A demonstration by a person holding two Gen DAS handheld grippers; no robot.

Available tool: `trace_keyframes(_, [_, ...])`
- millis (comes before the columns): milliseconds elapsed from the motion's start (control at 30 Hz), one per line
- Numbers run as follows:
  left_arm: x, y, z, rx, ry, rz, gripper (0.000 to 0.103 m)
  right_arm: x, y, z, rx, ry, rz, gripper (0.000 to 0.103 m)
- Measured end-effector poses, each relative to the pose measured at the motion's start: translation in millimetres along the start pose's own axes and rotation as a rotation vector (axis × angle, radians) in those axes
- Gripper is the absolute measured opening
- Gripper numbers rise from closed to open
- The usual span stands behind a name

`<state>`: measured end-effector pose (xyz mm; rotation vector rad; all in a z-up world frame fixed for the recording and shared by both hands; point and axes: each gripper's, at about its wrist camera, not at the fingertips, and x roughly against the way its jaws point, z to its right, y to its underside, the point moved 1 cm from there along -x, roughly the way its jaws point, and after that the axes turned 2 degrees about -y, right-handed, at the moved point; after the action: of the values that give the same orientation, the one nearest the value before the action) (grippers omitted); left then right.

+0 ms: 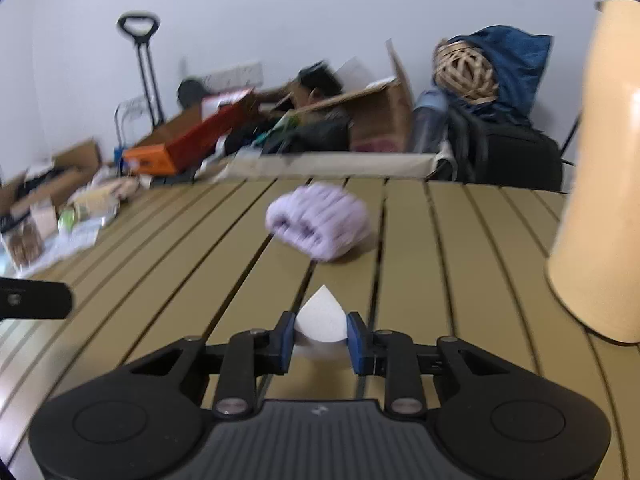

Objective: Collect trash
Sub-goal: 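Close the right tool on the white triangular sponge, then grasp the lavender fuzzy headband with the left tool while the right tool holds the sponge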

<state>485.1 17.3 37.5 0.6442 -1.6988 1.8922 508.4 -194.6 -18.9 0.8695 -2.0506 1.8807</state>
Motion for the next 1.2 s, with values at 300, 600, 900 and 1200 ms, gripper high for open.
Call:
trace_keyframes(300, [-35.5, -46.6, 58.9, -0.081, 0.033, 0.032, 0.103, 58.5, 7.0, 58.1, -0.160, 0.077, 0.164, 0.026])
trace_keyframes(600, [-115.1, -76.4, 112.3, -0.145, 0.021, 0.001, 0.103, 99.3, 38.6, 133.0, -0.352, 0.201, 0.268, 0.026])
trace_keyframes(900, [-190.1, -81.6, 133.0, -0.208, -0.014, -0.065, 0.103, 120.4, 61.6, 183.4, -0.440, 0.270, 0.331, 0.026])
trace_keyframes(1200, [-210.7, -75.3, 134.5, -0.206, -0.035, -0.095, 0.100, 117.4, 73.4, 202.6, -0.462, 0.284, 0.308, 0.026])
